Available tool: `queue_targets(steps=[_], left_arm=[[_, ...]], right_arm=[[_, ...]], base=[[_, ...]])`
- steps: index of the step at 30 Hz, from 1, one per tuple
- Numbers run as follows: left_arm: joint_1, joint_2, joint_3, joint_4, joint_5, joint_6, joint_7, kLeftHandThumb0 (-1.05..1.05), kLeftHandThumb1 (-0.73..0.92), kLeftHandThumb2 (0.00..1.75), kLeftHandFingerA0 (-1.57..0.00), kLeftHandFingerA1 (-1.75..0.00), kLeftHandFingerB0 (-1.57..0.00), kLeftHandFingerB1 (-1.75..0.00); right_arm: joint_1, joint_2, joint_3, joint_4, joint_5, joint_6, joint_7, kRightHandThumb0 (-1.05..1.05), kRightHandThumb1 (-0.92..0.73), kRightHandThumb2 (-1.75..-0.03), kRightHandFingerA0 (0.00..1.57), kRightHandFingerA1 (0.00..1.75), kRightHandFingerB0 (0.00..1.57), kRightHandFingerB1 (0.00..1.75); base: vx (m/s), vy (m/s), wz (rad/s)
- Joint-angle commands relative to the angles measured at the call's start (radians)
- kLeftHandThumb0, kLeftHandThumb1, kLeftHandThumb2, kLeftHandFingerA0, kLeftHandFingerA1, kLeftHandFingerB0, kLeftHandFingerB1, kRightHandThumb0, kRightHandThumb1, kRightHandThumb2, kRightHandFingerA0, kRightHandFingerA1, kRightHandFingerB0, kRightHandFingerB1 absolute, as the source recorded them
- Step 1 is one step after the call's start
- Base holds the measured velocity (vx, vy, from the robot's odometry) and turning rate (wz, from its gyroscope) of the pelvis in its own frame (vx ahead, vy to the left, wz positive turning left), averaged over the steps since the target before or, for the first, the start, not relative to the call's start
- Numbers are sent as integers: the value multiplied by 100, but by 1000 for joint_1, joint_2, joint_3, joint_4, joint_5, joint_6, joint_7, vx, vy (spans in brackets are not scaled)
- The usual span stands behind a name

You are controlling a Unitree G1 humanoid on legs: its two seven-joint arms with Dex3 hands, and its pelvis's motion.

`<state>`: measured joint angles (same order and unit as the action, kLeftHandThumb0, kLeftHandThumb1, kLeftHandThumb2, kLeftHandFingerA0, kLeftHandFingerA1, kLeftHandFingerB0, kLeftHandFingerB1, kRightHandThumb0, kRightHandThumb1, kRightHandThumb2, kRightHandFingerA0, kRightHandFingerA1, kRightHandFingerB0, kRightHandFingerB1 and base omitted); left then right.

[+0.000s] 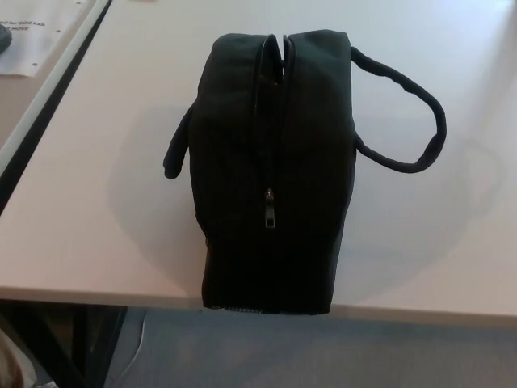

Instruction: A lunch bag is kept on the middle of the desk and the robot uses both its hands to grab the opening of the bag from the left and right and moves its hands away from each other to spread the bag open

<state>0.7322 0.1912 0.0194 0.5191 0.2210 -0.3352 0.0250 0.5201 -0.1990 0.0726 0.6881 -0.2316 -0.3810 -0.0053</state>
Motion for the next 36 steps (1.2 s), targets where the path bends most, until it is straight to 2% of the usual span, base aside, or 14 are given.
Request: queue_targets(steps=[1,2,14,15,17,18,19,24,26,29,30,32,33,36], left_arm=[[273,38,50,-295,34,-614,95,-4,32,82,-37,-58,-18,-50],[272,40,53,-296,36,-615,96,-4,32,82,-38,-58,-18,-50],[253,36,261,-328,-24,-723,145,-1,39,85,-25,-53,-5,-45],[220,51,360,-317,20,-768,200,5,52,56,-36,-37,-16,-28],[213,71,438,-339,28,-756,213,3,51,57,-35,-36,-14,-28],[190,93,489,-326,31,-767,228,7,49,55,-36,-36,-12,-27],[167,121,536,-314,8,-763,225,6,47,55,-33,-36,-10,-27],[52,277,693,-236,-109,-765,194,-6,46,54,-36,-35,-12,-26],[13,316,737,-222,-99,-760,208,-11,40,54,-34,-37,-11,-29],[-76,385,859,-271,37,-713,294,-8,42,53,-46,-38,-10,-25],[-124,439,883,-307,18,-685,271,-3,28,77,-35,-57,-6,-46],[-183,492,896,-310,29,-681,259,-7,29,78,-31,-55,-11,-47],[-256,567,880,-308,84,-678,253,-23,50,55,-36,-33,-22,-29],[-369,655,840,-290,209,-697,267,-28,53,61,-27,-33,-20,-34]], right_arm=[[180,-98,16,-210,-105,-732,-92,-19,-40,-86,32,56,3,44],[177,-98,11,-204,-129,-746,-110,-24,-56,-57,42,39,14,27],[47,-142,-98,-186,-190,-716,-229,-21,-50,-57,29,37,9,23],[12,-185,-150,-223,-224,-669,-275,-22,-51,-56,27,35,1,20],[-15,-230,-202,-271,-274,-614,-331,-26,-51,-55,29,35,0,21],[-31,-257,-236,-305,-274,-574,-333,-24,-32,-71,18,48,0,23],[-58,-290,-270,-330,-282,-537,-343,-22,-48,-54,22,35,0,18],[-227,-424,-378,-338,-286,-440,-385,-31,-41,-70,14,44,0,13],[-269,-449,-393,-324,-288,-428,-402,-31,-48,-54,23,34,0,19],[-353,-500,-412,-324,-360,-334,-482,-36,-51,-55,32,41,0,15],[-434,-522,-414,-307,-348,-301,-481,-31,-49,-55,19,33,2,15],[-508,-539,-410,-303,-330,-258,-451,-31,-50,-55,19,34,0,17],[-616,-560,-388,-283,-319,-222,-418,-34,-41,-63,19,41,6,17],[-768,-586,-336,-250,-339,-182,-381,-31,-41,-53,26,35,4,23]], base=[[0,0,0],[0,0,0],[0,0,0],[0,0,0],[0,0,0],[0,0,0],[0,0,0],[0,0,0],[0,0,0],[0,0,0],[0,0,0],[0,0,0],[0,0,0],[0,0,0]])
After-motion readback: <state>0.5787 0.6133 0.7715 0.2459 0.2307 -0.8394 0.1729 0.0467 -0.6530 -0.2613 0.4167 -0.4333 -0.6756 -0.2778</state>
